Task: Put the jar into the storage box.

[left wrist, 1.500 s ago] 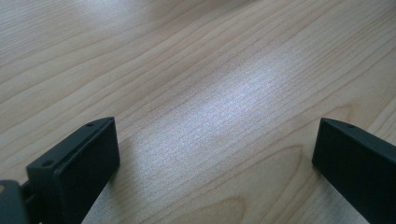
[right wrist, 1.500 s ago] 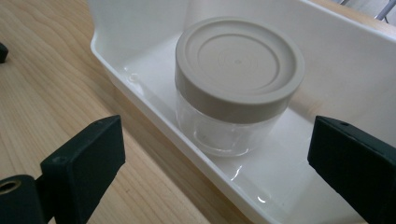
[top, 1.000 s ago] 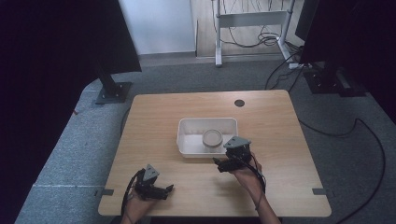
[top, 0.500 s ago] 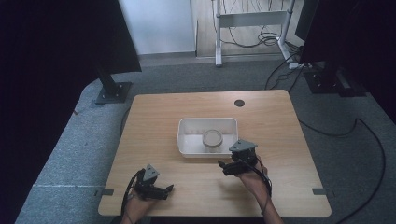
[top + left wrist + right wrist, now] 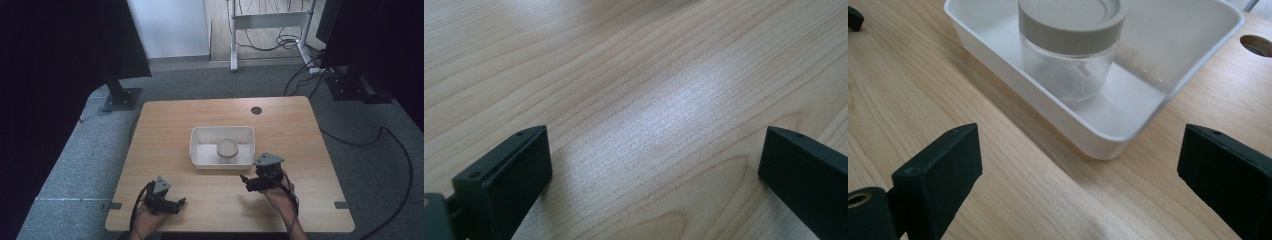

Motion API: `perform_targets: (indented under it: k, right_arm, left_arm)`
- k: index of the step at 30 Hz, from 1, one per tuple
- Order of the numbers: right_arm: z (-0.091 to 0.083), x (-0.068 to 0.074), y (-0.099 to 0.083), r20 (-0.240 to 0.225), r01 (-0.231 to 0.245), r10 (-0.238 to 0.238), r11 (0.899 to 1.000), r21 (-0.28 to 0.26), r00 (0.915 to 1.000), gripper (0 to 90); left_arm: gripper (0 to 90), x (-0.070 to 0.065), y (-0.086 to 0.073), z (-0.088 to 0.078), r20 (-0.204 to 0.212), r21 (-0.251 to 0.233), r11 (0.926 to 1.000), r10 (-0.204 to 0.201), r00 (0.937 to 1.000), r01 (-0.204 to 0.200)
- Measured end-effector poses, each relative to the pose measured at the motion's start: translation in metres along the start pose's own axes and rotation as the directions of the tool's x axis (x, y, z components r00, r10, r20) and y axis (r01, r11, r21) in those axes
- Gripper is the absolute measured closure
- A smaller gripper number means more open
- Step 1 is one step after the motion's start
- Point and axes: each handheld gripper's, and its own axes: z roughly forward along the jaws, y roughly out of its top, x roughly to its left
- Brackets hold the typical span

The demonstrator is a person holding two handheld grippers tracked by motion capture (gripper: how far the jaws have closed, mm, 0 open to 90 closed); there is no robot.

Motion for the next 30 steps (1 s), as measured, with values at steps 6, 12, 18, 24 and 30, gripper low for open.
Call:
perform_targets:
  k: [6,12,18,24,30]
  right_arm:
    - [-0.008,-0.004,-0.008,0.011,-0.013,0.013,1.0,0.002,0.9999,3.7]
    - [-0.015,-0.008,-0.018,0.021,-0.018,0.018,1.0,0.005,0.9996,3.7]
    - [-0.024,-0.012,-0.03,0.035,-0.026,0.025,1.0,0.001,0.9991,3.7]
    - [-0.032,-0.017,-0.044,0.049,-0.047,0.048,0.999,-0.004,0.9977,3.7]
    - [-0.039,-0.02,-0.06,0.067,-0.071,0.071,0.997,0.001,0.9952,3.6]
  left_arm:
    - [0.4,0.0,0.0,0.0,0.0,0.0,1.0,0.0,1.0,0.0]
    - [0.4,0.0,0.0,0.0,0.0,0.0,1.0,0.0,1.0,0.0]
    - [0.4,0.0,0.0,0.0,0.0,-0.001,1.0,-0.001,1.0,0.001]
    - [0.4,0.0,0.0,0.0,0.0,0.0,1.0,-0.001,1.0,0.001]
    - [0.4,0.0,0.0,0.0,0.0,0.0,1.0,0.0,1.0,0.0]
